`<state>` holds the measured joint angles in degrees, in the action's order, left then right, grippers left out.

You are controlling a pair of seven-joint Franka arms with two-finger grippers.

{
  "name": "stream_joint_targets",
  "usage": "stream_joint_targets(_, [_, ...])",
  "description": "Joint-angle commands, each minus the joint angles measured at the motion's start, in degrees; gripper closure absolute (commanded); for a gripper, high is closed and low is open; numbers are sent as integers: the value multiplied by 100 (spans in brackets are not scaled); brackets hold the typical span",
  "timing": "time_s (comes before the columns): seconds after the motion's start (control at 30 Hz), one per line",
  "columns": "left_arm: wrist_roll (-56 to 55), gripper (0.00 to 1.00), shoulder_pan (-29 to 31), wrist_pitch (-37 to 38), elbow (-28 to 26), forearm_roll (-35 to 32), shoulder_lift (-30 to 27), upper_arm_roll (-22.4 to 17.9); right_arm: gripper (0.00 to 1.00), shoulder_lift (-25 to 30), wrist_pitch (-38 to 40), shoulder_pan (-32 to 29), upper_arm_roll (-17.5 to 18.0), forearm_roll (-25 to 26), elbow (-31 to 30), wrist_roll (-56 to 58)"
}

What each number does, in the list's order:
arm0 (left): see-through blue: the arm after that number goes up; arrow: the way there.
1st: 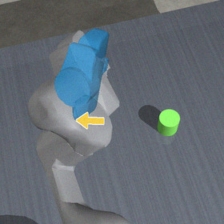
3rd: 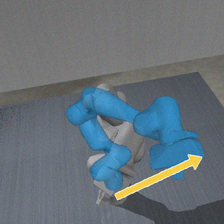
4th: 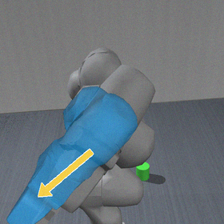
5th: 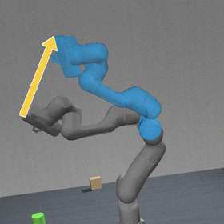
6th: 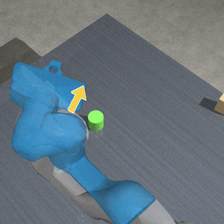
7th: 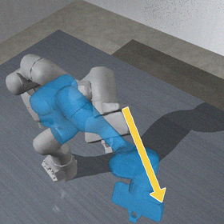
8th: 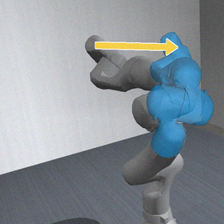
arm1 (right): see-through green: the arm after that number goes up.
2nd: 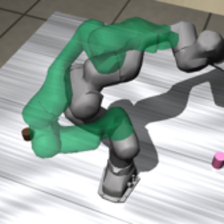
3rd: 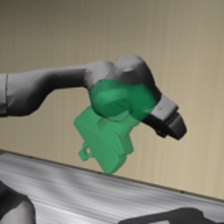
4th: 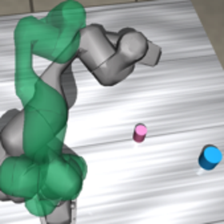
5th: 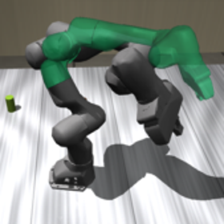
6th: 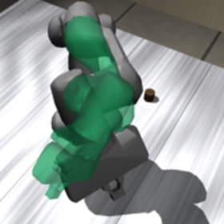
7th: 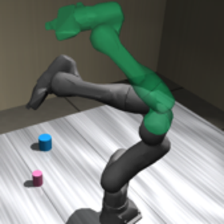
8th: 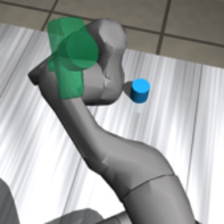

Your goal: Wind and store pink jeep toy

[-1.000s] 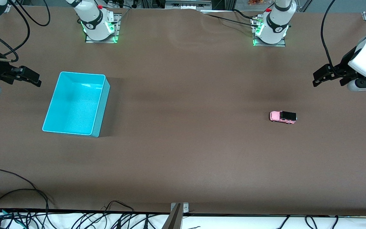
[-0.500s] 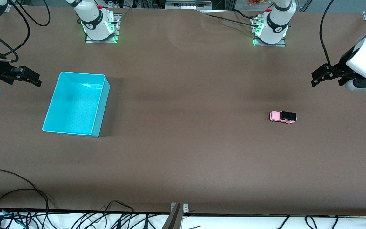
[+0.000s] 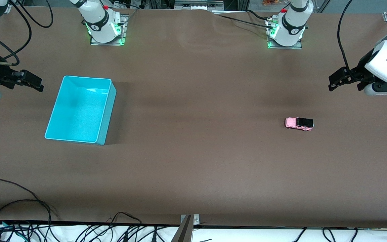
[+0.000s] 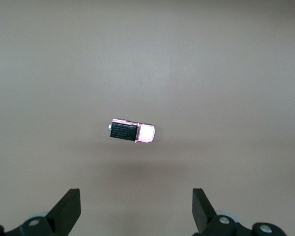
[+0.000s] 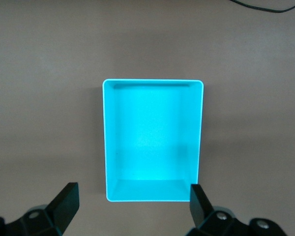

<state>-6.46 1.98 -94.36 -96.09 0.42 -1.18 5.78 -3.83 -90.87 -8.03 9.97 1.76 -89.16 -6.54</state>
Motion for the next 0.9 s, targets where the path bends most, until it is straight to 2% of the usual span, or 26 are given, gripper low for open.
stream_joint_targets(0.0, [101, 0, 13, 190, 178, 19, -93, 20, 0, -30, 26, -32, 14, 17, 110, 56])
stream_joint_targets(0.87, [426, 0, 39, 199, 504, 11, -40, -50, 0, -30, 17, -23, 14, -18, 110, 56])
